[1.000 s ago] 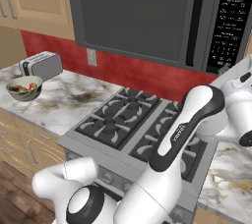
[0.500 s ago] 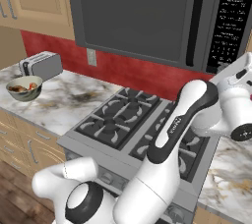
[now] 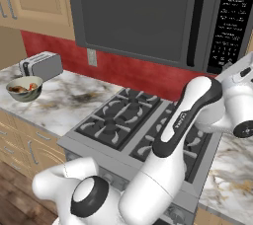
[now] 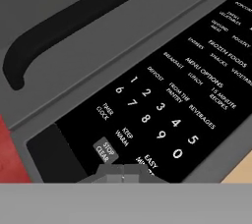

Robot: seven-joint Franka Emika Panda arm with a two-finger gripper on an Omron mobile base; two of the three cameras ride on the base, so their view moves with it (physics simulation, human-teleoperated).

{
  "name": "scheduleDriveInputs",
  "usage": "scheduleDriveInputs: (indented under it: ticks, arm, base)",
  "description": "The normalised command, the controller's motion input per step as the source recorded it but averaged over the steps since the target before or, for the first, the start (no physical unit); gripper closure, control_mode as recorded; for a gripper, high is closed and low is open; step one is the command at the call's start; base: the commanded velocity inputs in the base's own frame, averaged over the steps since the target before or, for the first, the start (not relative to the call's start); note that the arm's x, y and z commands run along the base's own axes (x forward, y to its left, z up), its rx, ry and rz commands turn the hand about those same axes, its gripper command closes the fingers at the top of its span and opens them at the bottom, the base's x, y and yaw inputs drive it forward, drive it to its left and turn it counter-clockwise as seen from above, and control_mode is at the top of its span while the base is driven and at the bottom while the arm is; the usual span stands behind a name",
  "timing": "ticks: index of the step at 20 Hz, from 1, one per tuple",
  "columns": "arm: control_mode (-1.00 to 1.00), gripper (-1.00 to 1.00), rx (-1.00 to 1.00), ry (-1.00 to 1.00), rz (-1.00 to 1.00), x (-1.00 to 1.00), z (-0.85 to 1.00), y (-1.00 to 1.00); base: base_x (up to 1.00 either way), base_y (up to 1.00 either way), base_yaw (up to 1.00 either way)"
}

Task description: Place the bowl containing the sweet potato and garlic in the microwave. Close the microwave door and press the start button to microwave the meal.

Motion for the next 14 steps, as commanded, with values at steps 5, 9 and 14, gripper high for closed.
scheduleDriveInputs:
  ticks: [5, 9, 14]
  arm:
    - [-1.00, 1.00, 0.00, 0.00, -0.01, 0.17, -0.03, -0.09]
    - [-1.00, 1.00, 0.00, 0.00, 0.00, 0.26, -0.10, 0.00]
    - [-1.00, 1.00, -0.06, 0.01, -0.10, 0.47, -0.21, 0.00]
  base:
    - [0.00, 0.00, 0.00]
    - [0.00, 0.00, 0.00]
    - [0.00, 0.00, 0.00]
